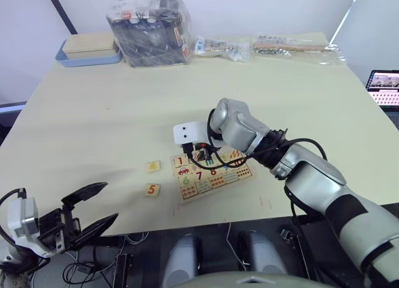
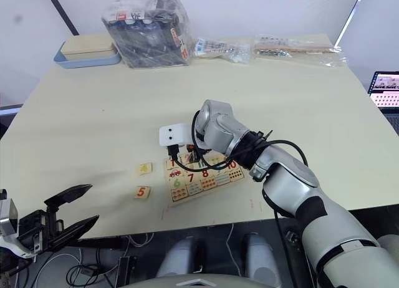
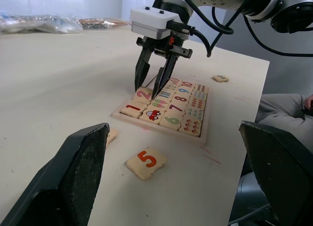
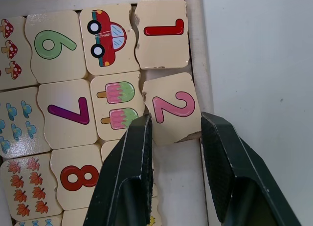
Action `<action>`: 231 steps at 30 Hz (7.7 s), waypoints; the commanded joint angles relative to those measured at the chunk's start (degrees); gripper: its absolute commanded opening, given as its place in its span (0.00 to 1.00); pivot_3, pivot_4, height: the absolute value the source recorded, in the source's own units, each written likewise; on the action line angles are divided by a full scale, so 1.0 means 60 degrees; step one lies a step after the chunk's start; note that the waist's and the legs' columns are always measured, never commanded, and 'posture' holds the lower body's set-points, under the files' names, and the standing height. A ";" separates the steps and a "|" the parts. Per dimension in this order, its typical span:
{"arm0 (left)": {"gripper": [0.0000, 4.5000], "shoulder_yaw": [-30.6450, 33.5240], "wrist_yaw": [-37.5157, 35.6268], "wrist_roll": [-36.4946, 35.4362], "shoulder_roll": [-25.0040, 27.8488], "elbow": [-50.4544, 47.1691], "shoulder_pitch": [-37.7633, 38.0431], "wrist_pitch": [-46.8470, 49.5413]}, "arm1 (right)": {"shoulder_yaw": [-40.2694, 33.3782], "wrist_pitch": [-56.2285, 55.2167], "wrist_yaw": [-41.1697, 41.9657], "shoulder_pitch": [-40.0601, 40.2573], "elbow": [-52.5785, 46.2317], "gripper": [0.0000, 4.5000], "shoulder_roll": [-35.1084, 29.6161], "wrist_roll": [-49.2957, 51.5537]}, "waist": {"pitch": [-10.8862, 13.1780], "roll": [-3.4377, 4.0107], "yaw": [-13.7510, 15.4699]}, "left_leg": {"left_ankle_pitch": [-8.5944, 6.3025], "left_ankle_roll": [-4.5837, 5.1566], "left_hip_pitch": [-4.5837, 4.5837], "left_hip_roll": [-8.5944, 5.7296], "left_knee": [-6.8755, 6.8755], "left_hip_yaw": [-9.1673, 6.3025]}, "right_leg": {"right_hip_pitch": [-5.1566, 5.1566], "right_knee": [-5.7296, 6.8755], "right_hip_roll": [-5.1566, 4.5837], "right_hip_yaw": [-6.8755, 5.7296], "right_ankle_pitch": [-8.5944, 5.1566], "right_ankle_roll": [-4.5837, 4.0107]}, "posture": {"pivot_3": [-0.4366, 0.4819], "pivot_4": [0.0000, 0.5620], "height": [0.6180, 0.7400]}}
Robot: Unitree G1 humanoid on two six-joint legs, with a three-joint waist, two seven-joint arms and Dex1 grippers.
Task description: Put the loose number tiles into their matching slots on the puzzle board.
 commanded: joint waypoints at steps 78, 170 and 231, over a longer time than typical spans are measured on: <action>1.00 -0.0036 0.0241 0.0073 -0.0565 -0.0520 0.0161 -0.0222 | -0.0215 -0.0579 0.0541 -0.0455 0.0313 0.20 0.0320 -0.0667 | 0.0003 0.0001 0.0000 | -0.0004 -0.0006 -0.0002 0.0001 -0.0001 -0.0010 | -0.0001 -0.0002 0.0000 -0.0004 -0.0001 -0.0001 | 0.48 0.27 1.00; 1.00 -0.0148 0.0392 0.0049 -0.0443 -0.0461 0.0088 -0.0311 | -0.1987 -0.1971 -0.0042 0.1514 -0.0394 0.01 -0.0686 0.1130 | 0.0009 -0.0001 0.0016 | -0.0004 -0.0005 -0.0006 0.0000 0.0000 -0.0017 | 0.0003 -0.0005 -0.0002 -0.0015 -0.0001 -0.0001 | 0.48 0.27 1.00; 1.00 -0.0250 0.0664 0.0040 -0.0493 -0.0891 0.0512 -0.0061 | -0.6511 -0.1788 0.0087 0.6582 -0.6653 0.01 -0.2648 0.6116 | 0.0003 -0.0017 0.0127 | -0.0005 -0.0003 -0.0008 -0.0003 0.0003 -0.0029 | 0.0019 -0.0017 -0.0017 -0.0035 -0.0003 0.0002 | 0.48 0.27 1.00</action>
